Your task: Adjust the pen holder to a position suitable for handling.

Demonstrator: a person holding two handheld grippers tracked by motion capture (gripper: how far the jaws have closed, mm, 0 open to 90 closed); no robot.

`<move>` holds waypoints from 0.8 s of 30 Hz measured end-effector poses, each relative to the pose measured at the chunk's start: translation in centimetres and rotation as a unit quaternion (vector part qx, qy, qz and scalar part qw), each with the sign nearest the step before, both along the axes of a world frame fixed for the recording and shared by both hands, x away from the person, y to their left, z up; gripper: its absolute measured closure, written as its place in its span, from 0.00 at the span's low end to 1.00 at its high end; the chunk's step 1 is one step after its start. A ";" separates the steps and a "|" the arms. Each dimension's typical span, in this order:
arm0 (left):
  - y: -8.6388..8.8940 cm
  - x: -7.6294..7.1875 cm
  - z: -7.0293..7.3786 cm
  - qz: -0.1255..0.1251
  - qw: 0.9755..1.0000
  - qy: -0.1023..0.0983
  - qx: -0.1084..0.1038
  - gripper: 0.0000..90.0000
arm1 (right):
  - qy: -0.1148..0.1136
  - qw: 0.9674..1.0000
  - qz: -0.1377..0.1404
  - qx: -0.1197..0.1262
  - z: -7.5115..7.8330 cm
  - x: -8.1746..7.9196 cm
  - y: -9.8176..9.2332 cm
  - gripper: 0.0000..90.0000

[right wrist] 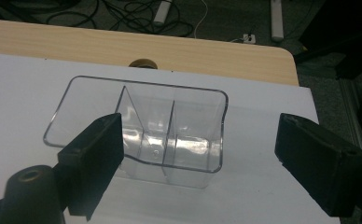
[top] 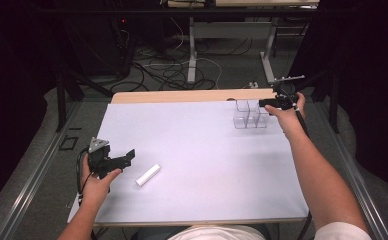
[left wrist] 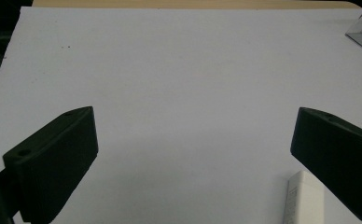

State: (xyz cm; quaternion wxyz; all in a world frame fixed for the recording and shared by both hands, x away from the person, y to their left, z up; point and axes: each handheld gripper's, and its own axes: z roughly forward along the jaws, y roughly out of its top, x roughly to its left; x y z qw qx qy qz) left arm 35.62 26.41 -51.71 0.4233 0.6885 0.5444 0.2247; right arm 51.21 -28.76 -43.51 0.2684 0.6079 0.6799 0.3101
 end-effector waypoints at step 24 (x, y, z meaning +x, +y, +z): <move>0.1 0.0 -0.3 0.016 1.000 0.008 0.007 0.02 | 0.044 0.998 -0.021 0.027 -3.2 3.1 -1.9 0.54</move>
